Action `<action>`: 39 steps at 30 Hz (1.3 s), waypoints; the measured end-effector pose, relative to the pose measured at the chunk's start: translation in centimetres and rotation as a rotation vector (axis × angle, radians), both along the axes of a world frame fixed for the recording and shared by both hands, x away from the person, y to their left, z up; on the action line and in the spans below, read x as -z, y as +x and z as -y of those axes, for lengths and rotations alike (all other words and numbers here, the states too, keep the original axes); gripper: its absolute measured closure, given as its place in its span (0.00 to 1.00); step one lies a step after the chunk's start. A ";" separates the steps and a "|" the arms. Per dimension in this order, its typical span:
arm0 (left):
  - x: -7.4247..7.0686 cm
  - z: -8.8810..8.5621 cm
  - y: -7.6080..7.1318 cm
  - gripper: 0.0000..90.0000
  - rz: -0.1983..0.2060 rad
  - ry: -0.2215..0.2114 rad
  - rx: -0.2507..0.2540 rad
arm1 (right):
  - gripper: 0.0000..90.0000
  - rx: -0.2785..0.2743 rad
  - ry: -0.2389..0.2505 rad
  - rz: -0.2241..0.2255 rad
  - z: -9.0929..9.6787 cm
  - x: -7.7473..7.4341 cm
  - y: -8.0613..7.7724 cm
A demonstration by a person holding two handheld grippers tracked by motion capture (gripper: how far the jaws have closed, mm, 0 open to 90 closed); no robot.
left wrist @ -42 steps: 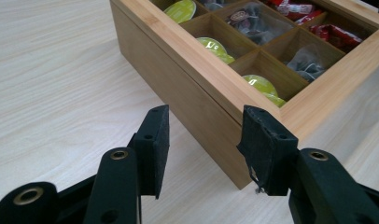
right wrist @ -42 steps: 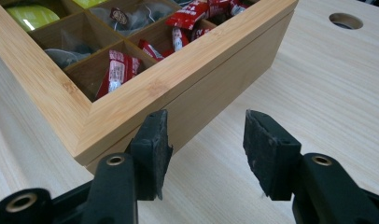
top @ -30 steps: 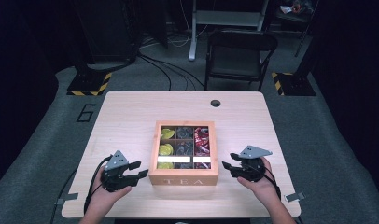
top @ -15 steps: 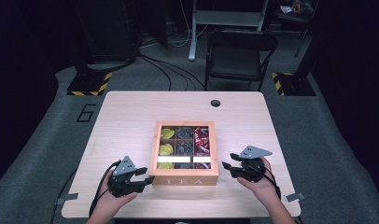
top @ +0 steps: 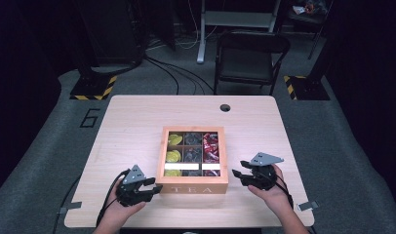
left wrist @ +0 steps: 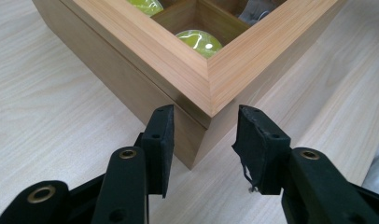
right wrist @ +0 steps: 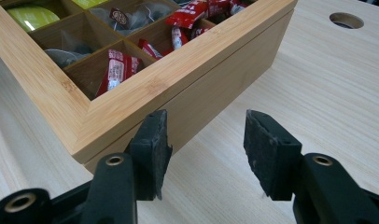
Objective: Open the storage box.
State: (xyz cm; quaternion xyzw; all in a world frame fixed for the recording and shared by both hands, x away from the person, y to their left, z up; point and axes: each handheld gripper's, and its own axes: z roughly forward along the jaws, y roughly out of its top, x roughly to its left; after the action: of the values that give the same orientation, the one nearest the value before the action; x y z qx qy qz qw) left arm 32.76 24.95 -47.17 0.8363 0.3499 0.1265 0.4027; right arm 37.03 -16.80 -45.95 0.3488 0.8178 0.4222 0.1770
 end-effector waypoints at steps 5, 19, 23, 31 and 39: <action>0.0 0.0 0.0 0.66 -0.009 0.003 -0.011 | 0.55 0.006 0.001 -0.006 0.0 0.1 0.0; -0.3 0.1 -0.2 0.68 0.001 0.000 -0.030 | 0.54 -0.004 -0.009 -0.008 0.0 0.2 0.1; -0.6 0.2 -0.2 0.69 0.012 0.006 -0.019 | 0.54 -0.003 -0.009 -0.007 -0.1 0.2 0.1; -0.9 0.3 -0.1 0.69 0.000 -0.012 -0.024 | 0.54 -0.009 -0.003 -0.007 -0.2 0.0 0.0; -1.8 0.2 0.0 0.69 -0.012 -0.036 -0.030 | 0.54 -0.010 0.003 -0.013 -0.3 -0.2 -0.1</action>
State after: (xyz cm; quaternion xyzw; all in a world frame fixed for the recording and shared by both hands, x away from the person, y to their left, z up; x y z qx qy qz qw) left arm 32.73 24.78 -45.42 0.8244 0.3670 0.1210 0.4136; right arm 36.93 -16.48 -45.75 0.3476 0.8201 0.4220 0.1691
